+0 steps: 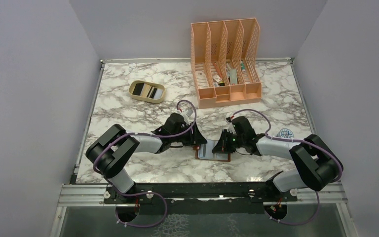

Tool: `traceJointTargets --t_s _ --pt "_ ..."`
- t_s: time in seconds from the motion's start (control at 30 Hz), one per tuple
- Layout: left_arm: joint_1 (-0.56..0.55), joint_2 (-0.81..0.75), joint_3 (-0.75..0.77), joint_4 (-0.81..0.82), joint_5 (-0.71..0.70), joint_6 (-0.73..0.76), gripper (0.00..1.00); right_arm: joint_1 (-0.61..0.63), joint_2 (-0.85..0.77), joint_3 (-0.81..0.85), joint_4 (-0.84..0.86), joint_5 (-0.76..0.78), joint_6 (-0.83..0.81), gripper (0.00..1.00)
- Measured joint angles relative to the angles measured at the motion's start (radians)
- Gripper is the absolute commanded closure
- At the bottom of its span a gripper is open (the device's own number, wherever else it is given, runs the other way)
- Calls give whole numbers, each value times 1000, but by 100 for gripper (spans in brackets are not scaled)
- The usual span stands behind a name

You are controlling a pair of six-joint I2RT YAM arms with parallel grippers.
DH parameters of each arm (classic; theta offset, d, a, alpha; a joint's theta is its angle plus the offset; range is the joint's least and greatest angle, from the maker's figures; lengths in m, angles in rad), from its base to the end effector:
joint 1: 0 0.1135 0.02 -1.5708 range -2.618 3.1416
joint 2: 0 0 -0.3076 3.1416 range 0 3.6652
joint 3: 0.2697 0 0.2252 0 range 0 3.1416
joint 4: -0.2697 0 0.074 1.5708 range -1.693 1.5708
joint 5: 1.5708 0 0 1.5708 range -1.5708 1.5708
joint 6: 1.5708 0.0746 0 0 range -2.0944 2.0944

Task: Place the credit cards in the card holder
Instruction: Turn over the card slot in the card holder.

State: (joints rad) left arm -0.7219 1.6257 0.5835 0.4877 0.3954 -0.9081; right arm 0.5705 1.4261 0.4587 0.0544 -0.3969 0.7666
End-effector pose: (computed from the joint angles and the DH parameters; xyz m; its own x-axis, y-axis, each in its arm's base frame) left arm 0.2209 -0.2328 0.1883 -0.9176 -0.1614 -0.3632 0.2149 0.5673 -0.7950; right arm 0.1827 0.1515 0.1602 -0.9632 0.1421 -0.2282 -0.0400 0.7636 0.6444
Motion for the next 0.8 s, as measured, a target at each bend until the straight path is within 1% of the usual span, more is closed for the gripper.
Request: traceJointTargets --t_s 0.23,0.33,0.53,0.8 --pt "-5 -17 4 0 8 -12 59 0 0 -4 10 0 7 96" --pt "-14 -34 4 1 8 -19 59 0 0 -4 11 0 8 94" --pt "-37 -38 11 2 8 -25 60 0 -3 -5 17 -6 13 79" --pt "-58 -38 33 7 16 -26 60 0 -61 -7 -1 0 1 65"
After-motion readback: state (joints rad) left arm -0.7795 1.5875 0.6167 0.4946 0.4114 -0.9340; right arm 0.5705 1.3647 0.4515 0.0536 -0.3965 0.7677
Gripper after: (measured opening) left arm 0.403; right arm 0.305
